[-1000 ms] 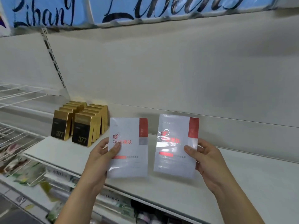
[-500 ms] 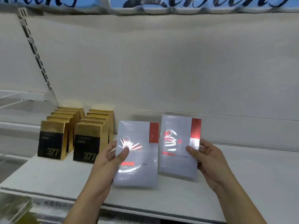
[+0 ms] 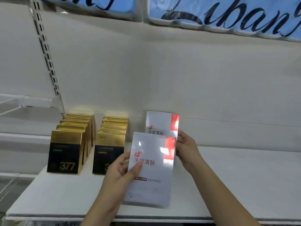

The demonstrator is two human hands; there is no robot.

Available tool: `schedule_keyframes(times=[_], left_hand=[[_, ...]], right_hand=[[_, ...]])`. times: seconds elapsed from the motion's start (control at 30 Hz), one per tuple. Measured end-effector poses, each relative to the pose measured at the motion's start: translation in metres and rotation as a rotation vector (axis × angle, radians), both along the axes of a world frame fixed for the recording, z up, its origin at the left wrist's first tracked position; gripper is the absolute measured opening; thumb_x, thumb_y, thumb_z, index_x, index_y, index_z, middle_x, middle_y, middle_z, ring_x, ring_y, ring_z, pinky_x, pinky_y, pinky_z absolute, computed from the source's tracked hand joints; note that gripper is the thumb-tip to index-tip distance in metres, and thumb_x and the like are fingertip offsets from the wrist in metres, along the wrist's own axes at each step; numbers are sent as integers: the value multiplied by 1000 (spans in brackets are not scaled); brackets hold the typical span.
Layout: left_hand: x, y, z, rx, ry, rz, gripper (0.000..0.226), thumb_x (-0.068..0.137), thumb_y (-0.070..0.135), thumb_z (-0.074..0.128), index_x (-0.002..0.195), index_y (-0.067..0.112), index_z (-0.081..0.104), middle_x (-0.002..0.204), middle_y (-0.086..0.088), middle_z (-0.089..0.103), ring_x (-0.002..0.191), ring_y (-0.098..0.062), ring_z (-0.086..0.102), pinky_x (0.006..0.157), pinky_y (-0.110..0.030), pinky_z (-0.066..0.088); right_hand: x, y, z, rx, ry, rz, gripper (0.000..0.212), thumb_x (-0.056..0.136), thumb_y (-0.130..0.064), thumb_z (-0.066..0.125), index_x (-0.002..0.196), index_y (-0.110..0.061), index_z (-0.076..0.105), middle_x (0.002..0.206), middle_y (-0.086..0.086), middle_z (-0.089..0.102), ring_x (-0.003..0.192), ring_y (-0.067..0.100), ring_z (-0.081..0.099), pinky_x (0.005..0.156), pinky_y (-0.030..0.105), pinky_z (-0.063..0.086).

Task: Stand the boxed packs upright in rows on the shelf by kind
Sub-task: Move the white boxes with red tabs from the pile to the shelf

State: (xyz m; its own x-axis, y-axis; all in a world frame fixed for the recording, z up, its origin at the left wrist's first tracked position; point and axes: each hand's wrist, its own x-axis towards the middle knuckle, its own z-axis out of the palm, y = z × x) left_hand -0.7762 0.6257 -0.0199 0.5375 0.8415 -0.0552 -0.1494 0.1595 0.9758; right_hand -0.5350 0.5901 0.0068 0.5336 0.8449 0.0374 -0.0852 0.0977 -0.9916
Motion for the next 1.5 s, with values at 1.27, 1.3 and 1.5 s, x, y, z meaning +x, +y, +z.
schedule_keyframes(times=[1.27,1.3,1.5], left_hand=[[17,-24,22,221,16,167,55,66,45,77,118,47,58,123,23,67,113,8,64,101,-21,52],[16,-26,21,219,19,164,56,67,43,78,119,45,59,123,21,68,112,9,64,103,-21,51],[14,-31,11,194,41,147,60,69,41,78,125,41,58,121,18,70,109,12,64,85,-7,52]], right_hand=[[-20,2,-9,-70,-165,-22,33,93,0,68,123,-15,69,99,-1,81,89,19,78,70,30,63],[-22,6,-10,-74,-188,-39,32,93,-1,69,121,-16,70,98,-1,81,89,19,78,71,31,62],[-23,13,-8,-86,-541,-232,28,81,-13,82,102,-30,74,89,-14,75,76,0,68,66,11,49]])
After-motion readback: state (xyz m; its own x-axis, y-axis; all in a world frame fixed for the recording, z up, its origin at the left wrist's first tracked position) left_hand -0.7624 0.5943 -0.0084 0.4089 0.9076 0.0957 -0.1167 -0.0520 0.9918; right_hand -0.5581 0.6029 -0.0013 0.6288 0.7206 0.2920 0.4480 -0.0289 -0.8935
